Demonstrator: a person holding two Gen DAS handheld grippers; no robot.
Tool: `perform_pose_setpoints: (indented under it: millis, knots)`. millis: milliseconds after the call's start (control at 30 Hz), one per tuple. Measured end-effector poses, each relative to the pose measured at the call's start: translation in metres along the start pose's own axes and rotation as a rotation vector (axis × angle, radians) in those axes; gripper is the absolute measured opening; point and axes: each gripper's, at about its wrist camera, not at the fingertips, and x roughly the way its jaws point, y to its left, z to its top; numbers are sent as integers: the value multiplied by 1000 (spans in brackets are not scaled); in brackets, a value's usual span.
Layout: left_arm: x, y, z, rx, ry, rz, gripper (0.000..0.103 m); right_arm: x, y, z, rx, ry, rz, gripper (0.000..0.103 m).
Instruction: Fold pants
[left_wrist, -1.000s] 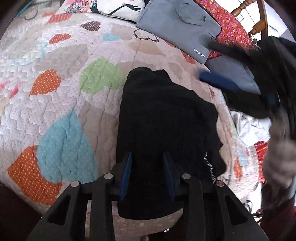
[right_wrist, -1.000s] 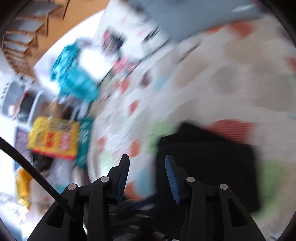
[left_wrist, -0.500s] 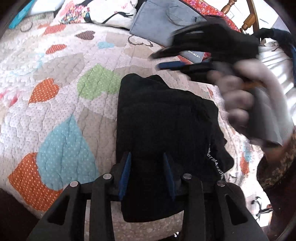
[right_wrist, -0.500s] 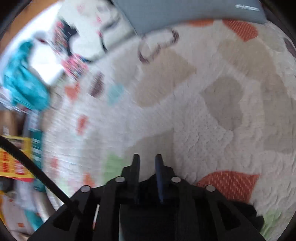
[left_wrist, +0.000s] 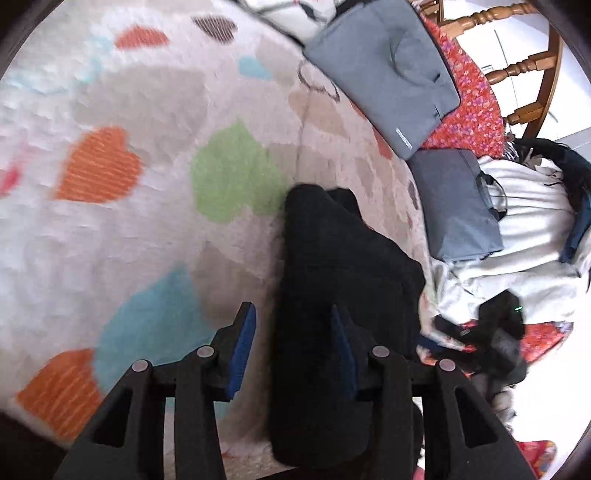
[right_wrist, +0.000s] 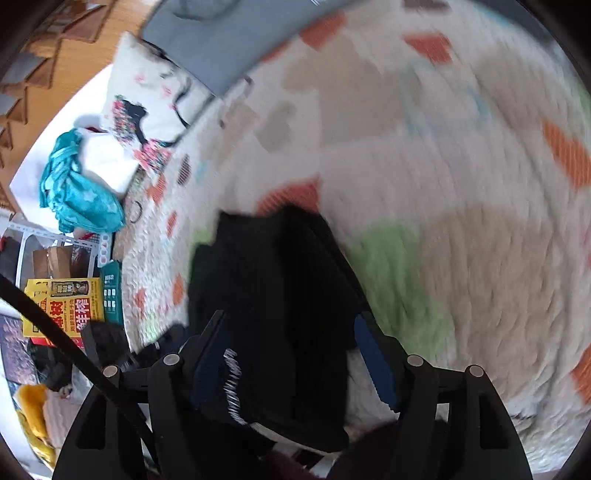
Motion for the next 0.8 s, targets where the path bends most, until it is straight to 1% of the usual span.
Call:
perform_pose_setpoints:
  millis: [67, 100, 167, 233, 300, 400, 467, 600, 633, 667, 700, 733, 767, 800]
  knots:
    - [13, -3, 0, 2, 34, -26, 45, 11, -6, -1, 22, 7, 9, 77]
    - [17, -6, 0, 4, 39, -25, 47, 12, -6, -1, 26, 4, 6, 78]
    - [19, -9, 3, 9, 31, -24, 54, 9, -5, -3, 30, -20, 13, 83]
    - [22, -10, 6, 10, 39, -28, 57, 3, -6, -10, 38, -55, -2, 83]
    - [22, -11, 8, 19, 43, -21, 58, -4, -12, -19, 58, -75, 1, 83]
    - [21, -13, 7, 37, 44, -18, 59, -8, -25, -33, 124, -60, 59, 83]
    - [21, -12, 7, 38, 47, -27, 61, -2, -32, -38, 162, -37, 103, 83]
    - [28, -12, 7, 31, 54, -49, 69, 15, -30, -31, 152, -46, 149, 84]
    - [30, -14, 7, 39, 59, -51, 75, 19, -28, -28, 146, -54, 163, 84]
    - [33, -18, 8, 56, 68, -52, 85, 23, -25, -26, 139, -68, 172, 84]
    - [37, -24, 8, 81, 78, -49, 90, 27, -21, -23, 127, -89, 179, 85]
    - [42, -31, 8, 108, 88, -42, 99, 30, -16, -22, 119, -99, 181, 85]
    - [46, -38, 7, 132, 91, -19, 100, 33, -11, -21, 107, -108, 176, 85]
    - [51, -47, 5, 162, 91, 26, 100, 36, -4, -22, 86, -114, 163, 85]
